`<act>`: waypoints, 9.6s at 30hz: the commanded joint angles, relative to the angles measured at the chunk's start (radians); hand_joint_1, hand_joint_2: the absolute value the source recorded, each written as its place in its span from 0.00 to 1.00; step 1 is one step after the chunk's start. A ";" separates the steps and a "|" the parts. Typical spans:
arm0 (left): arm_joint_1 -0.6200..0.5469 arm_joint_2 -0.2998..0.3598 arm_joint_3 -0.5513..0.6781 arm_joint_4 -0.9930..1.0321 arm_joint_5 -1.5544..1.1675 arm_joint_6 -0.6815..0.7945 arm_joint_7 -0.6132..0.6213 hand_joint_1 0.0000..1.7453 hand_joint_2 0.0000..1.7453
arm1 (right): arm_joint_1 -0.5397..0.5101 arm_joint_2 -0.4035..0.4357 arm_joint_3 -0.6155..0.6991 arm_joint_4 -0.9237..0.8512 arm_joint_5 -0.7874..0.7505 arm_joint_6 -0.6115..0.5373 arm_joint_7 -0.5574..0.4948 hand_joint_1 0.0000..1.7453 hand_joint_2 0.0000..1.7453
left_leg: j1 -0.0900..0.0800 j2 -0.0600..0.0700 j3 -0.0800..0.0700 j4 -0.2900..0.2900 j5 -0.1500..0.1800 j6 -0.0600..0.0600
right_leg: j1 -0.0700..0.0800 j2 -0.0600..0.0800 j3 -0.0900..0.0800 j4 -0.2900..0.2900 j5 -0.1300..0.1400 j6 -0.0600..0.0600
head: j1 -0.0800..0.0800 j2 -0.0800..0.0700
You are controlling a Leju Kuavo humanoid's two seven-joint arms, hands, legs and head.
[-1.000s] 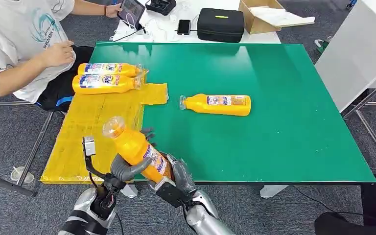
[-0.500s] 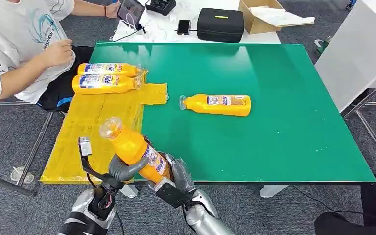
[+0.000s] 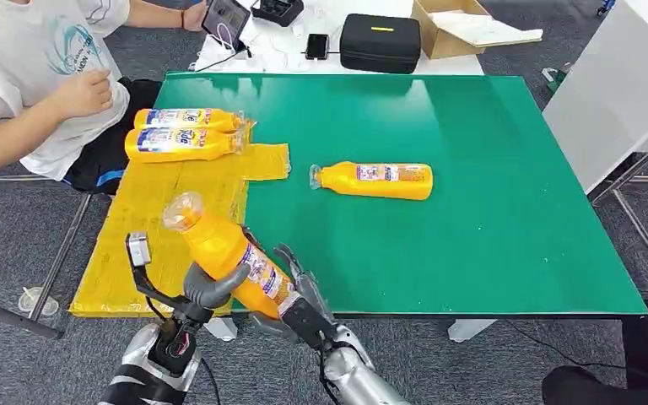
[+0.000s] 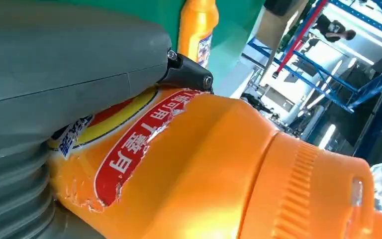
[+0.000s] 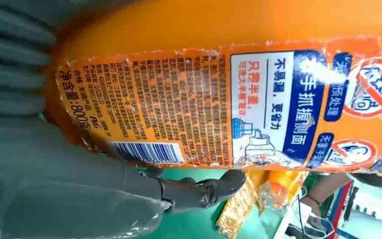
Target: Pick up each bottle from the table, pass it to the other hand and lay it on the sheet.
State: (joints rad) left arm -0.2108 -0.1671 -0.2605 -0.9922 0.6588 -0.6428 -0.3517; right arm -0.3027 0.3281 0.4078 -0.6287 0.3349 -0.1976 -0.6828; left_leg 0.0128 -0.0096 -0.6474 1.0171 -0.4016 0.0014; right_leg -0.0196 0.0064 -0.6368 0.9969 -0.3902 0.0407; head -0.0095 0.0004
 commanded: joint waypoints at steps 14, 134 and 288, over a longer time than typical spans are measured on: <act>-0.283 0.051 0.248 0.116 -0.969 1.045 -0.346 1.00 1.00 | 0.178 -0.086 0.016 -0.713 -0.134 -0.126 -0.009 0.00 0.00 | 0.002 -0.001 0.003 0.002 -0.001 0.000 | 0.003 -0.002 0.005 0.001 -0.002 -0.003 | 0.000 0.000; -0.153 0.010 0.410 0.298 -0.875 0.852 -0.346 0.00 1.00 | -0.105 -0.461 -0.078 -0.224 0.346 0.166 0.569 0.00 1.00 | 0.001 -0.002 0.002 0.000 0.002 -0.001 | 0.002 -0.001 0.003 -0.001 0.002 -0.004 | 0.000 0.000; -0.044 0.000 -0.027 0.015 -0.013 0.041 -0.007 1.00 1.00 | 0.035 -0.015 -0.068 -0.177 -0.179 0.078 -0.015 0.00 0.00 | 0.005 -0.001 -0.003 0.000 0.000 -0.003 | 0.006 -0.003 -0.002 0.001 0.000 -0.006 | 0.000 0.000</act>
State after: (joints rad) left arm -0.2497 -0.1804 -0.2785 -0.9446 0.6256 -0.6279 -0.3632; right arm -0.3068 0.3323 0.4345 -0.5852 0.3451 -0.3573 -0.6878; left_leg 0.0182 -0.0112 -0.6527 1.0171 -0.4000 -0.0022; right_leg -0.0141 0.0040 -0.6410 0.9971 -0.3893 0.0357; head -0.0095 0.0000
